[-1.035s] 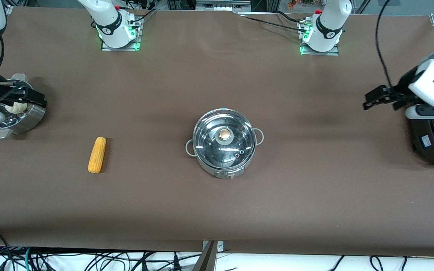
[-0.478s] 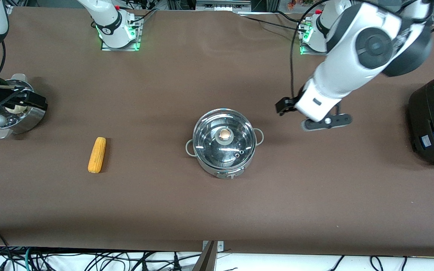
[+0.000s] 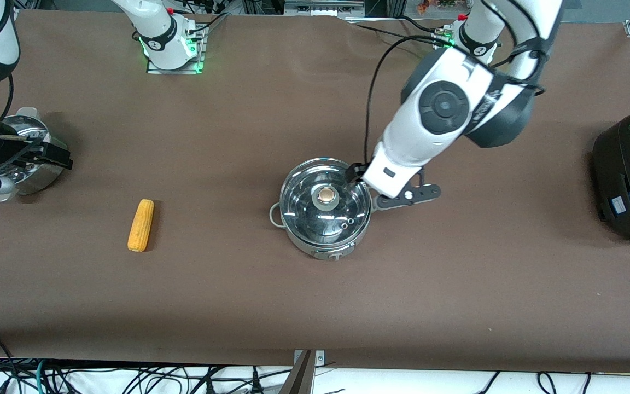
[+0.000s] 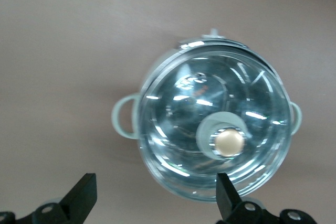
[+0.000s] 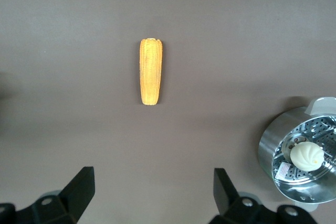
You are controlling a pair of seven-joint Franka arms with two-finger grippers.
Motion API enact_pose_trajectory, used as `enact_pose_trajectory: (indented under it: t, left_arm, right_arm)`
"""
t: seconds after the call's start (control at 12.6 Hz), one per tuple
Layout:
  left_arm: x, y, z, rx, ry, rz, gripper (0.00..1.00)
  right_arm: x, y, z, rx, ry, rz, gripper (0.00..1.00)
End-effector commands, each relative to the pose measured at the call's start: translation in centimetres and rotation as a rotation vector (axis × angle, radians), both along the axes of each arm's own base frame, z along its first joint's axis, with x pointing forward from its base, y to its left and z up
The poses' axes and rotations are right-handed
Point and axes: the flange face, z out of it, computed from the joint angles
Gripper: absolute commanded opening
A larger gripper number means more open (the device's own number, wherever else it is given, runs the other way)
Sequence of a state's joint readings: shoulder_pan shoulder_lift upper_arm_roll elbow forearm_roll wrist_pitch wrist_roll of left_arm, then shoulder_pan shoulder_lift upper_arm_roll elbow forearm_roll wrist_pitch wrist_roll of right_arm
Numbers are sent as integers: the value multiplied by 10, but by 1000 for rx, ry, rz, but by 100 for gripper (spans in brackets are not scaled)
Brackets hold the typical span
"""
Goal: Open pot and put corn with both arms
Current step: 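Reach the left gripper over the glass lid knob of the pot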
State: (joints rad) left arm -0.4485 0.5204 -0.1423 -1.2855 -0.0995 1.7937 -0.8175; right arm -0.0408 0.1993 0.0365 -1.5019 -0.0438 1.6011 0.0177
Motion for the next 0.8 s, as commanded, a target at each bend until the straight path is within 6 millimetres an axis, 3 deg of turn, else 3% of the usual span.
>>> enact_pose_trajectory:
  t: [0.0, 0.16, 0.24, 0.4, 0.56, 0.72]
  left_arm:
    - [-23, -57, -12, 86, -61, 38, 100]
    - [-52, -92, -14, 115, -75, 65, 100]
    - [-56, -97, -18, 119, -71, 66, 100]
    - [-51, -102, -40, 122, -66, 66, 100]
    - [-45, -105, -61, 151, -98, 51, 100]
    - [-28, -107, -62, 138, -127, 65, 100]
  right_arm:
    - [7, -6, -3, 1, -2, 21, 100]
    - [9, -7, -5, 0, -10, 21, 100]
    - [9, -6, -5, -3, -10, 23, 100]
    - [11, -10, -9, -6, -7, 18, 100]
    - [20, -15, -28, -4, -1, 11, 100]
    - [28, -21, -45, -4, 1, 5, 100]
